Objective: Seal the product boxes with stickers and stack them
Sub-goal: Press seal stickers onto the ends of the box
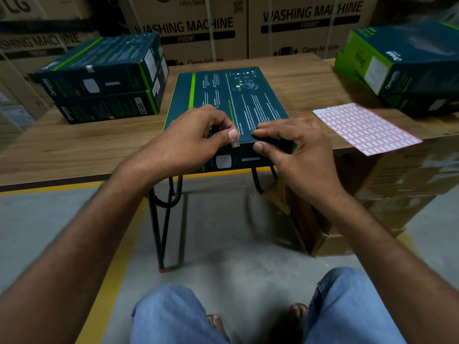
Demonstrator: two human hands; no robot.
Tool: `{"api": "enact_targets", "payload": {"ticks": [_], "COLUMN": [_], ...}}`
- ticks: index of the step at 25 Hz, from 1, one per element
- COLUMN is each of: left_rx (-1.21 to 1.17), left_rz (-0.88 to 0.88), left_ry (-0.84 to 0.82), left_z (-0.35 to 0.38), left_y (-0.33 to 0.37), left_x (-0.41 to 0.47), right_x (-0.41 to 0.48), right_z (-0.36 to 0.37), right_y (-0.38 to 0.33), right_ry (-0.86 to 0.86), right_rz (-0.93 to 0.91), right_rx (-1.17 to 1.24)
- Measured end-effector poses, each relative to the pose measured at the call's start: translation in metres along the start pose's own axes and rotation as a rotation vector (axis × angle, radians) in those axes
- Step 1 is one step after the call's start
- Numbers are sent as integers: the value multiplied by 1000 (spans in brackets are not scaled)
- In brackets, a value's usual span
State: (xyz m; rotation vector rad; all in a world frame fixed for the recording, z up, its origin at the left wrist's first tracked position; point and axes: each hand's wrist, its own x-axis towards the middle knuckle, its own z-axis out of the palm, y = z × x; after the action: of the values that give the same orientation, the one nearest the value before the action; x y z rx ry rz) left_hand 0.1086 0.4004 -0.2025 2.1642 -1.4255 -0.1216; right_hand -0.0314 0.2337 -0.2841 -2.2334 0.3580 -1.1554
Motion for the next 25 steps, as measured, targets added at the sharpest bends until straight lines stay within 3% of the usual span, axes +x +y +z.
{"api": "enact_targets", "payload": {"ticks": [12,25], "left_rx": [97,64], "left_rz": [151,121], "left_ry": [106,63], "left_z": [8,3], "left_y": [-8,-3], "left_x": [-4,-2], "right_x": [-2,-8], "right_z": [3,7], "right_y": [2,5], "right_ry": [34,39], "right_rz": [-9,-57], "right_rx": [6,-9]}}
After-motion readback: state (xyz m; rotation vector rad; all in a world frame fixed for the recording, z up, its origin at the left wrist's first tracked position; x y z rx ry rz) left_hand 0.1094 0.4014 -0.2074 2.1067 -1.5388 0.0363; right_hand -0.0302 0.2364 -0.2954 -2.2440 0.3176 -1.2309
